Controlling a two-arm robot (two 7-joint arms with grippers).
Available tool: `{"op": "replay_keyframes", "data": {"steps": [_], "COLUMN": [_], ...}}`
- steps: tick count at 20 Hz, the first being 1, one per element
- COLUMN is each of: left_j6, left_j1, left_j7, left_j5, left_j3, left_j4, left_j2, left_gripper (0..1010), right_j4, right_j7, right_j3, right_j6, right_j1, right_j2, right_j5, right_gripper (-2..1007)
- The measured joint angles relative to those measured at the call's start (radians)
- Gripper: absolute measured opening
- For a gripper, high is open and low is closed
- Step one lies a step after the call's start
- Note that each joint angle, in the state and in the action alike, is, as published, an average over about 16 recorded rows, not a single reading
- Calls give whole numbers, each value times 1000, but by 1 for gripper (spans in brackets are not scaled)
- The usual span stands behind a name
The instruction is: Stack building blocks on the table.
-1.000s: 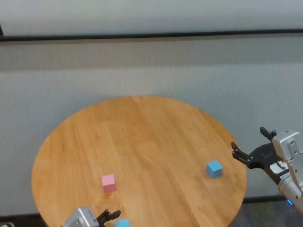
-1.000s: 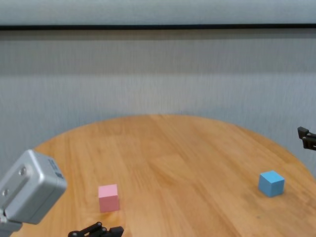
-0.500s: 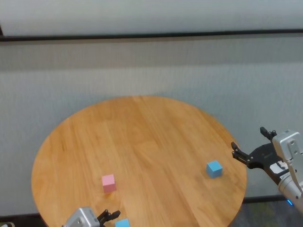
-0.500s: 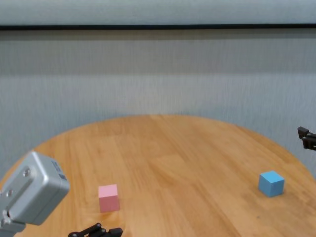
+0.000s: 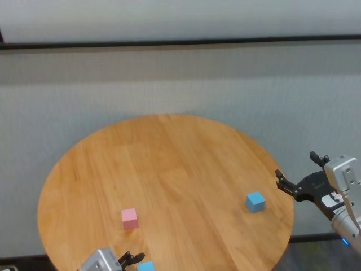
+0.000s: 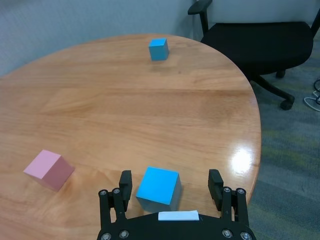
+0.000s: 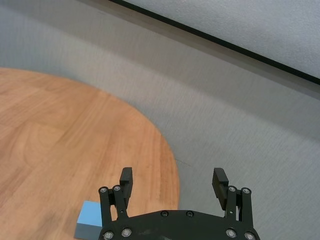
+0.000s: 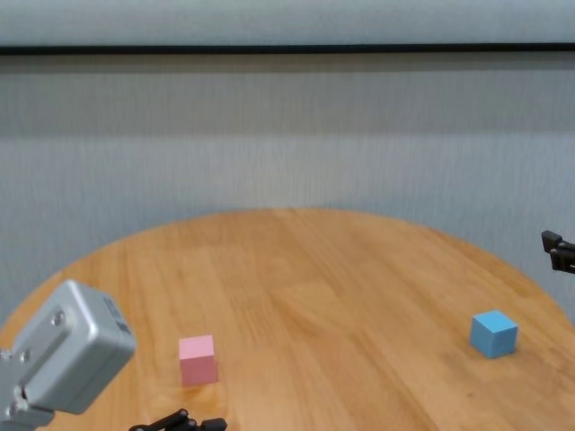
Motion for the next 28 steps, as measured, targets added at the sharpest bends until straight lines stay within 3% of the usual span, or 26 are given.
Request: {"op": "replay_keyframes", "data": {"steps": [8,21,28], "left_j6": [9,17,27], "left_j1": [-1,5,3], "left_j7": [5,15,32], "left_j5": [10,17,35], "left_j3": [3,-3,-6], "left_j4": [-5,-14,-27], "left_j2": [0,1,-3], "left_gripper": [873,506,416], "right_j4": [0,0,0], "right_j7": [0,0,0], "right_j3": [0,0,0], "right_j6": [0,0,0], "right_j1": [0,0,0], "right_j2": [0,0,0], "right_j5": [0,0,0], "right_gripper": [1005,1004,1005]}}
